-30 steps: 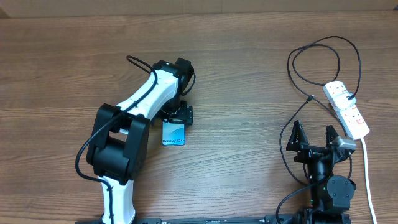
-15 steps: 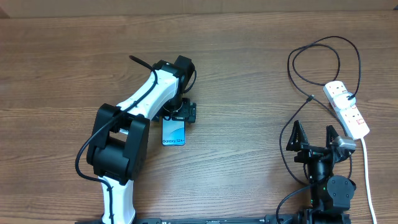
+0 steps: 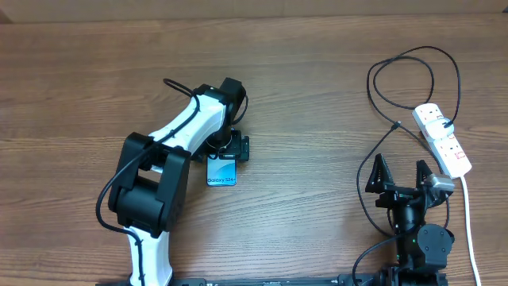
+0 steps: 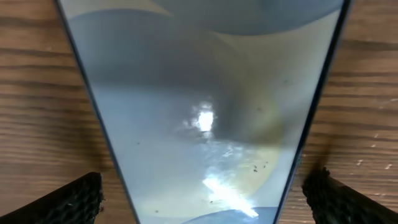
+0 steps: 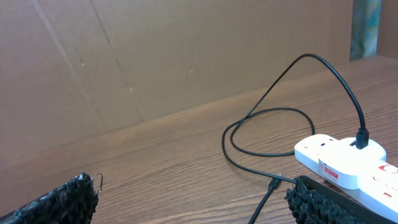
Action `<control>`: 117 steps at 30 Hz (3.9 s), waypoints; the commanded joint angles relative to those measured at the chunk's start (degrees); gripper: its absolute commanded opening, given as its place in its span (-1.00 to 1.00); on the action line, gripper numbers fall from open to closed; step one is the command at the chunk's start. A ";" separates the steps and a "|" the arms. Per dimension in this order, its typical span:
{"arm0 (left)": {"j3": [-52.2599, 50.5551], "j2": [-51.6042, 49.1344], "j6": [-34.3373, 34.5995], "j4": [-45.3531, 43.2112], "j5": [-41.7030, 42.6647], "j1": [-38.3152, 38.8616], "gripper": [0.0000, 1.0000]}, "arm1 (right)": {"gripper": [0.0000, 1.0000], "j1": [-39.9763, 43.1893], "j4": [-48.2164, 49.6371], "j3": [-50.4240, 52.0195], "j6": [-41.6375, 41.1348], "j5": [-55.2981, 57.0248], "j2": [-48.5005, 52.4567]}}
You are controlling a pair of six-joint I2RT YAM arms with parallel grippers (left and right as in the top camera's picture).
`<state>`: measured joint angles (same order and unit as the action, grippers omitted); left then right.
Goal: Plug charger to phone and switch on socket
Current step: 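Lower the left gripper and grasp the phone's bottom edge, then lift the phone with the left gripper and tilt it upright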
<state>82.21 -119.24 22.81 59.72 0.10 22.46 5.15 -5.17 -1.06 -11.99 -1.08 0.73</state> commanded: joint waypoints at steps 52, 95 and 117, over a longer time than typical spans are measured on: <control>-7.13 -1.07 4.68 -7.10 -6.05 -0.04 0.62 | 1.00 -0.31 0.35 0.61 0.26 0.15 -0.57; 6.84 -1.07 5.11 4.37 2.45 -0.04 0.14 | 1.00 -0.31 0.35 0.61 0.26 0.15 -0.57; 7.96 -0.98 13.35 5.31 25.55 -0.83 0.03 | 1.00 -0.31 0.35 0.61 0.28 0.15 -0.55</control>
<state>88.05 -119.94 35.03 64.36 20.03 22.61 5.15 -5.17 -1.06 -11.97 -1.10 0.73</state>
